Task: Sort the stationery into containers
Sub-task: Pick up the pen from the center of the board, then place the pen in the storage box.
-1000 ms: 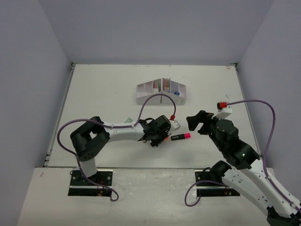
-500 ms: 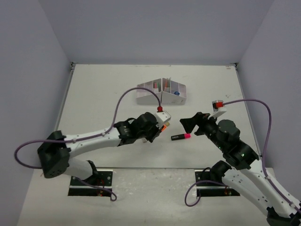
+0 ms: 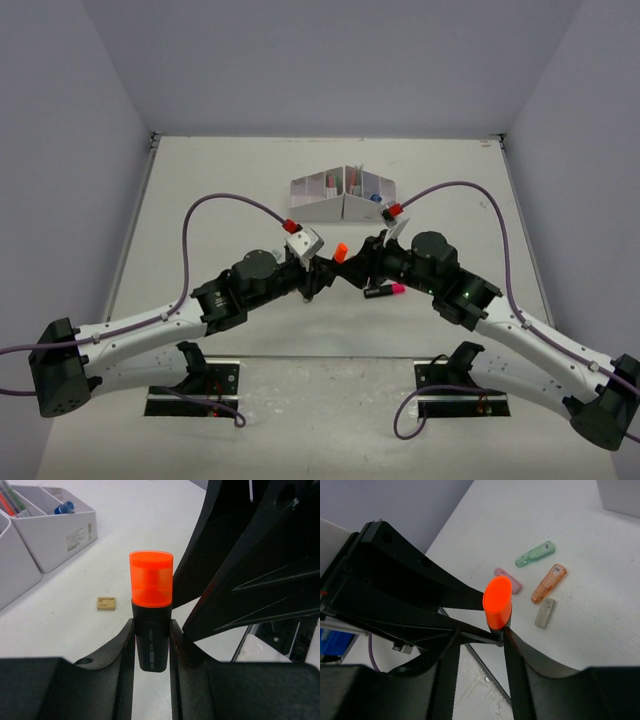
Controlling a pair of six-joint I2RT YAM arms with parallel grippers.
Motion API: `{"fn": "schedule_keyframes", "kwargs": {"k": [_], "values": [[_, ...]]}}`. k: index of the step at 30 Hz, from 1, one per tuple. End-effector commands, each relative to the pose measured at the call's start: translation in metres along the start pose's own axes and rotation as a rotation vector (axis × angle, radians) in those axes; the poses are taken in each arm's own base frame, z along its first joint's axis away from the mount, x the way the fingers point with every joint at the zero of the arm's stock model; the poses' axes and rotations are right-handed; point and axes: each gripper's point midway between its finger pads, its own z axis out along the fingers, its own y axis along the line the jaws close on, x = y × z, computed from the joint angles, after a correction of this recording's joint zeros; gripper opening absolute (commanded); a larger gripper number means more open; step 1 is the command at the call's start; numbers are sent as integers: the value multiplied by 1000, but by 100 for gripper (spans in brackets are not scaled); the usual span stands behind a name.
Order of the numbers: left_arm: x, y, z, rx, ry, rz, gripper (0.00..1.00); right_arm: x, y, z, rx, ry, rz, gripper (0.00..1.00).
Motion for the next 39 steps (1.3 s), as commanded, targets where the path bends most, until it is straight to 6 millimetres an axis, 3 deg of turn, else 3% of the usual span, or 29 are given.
{"fn": "schedule_keyframes", "kwargs": {"k": [1, 4, 5, 6, 12, 18, 22, 27, 29, 34, 39], "values": [[-26, -16, 0, 72, -102, -28, 0, -25, 18, 9, -41, -74, -12, 30], [-25, -19, -4, 90, -103, -27, 0, -28, 10, 10, -3, -95, -11, 31], [-26, -20, -5, 94, -106, -27, 0, -30, 7, 10, 13, -107, -11, 34], [-26, -21, -7, 99, -108, -28, 0, -33, 3, 10, 39, -123, -8, 43], [-27, -27, -11, 137, -112, -24, 0, -38, -1, 9, 67, -150, -4, 55], [-27, -37, -12, 191, -103, -20, 0, -44, -4, 13, 89, -165, -10, 54], [-19, -33, -11, 175, -85, -24, 0, -54, 5, 7, 57, -205, -13, 47], [-19, -34, -13, 179, -93, -31, 0, -60, 0, 0, 93, -246, -7, 47], [-21, -35, -12, 184, -98, -33, 0, -60, -1, 7, 100, -225, -13, 40], [-29, -32, -11, 157, -108, -39, 0, -42, 2, 21, 58, -140, -12, 3], [-36, -13, -12, 38, -114, -61, 0, -39, 0, 23, 55, -138, -4, 0]]}}
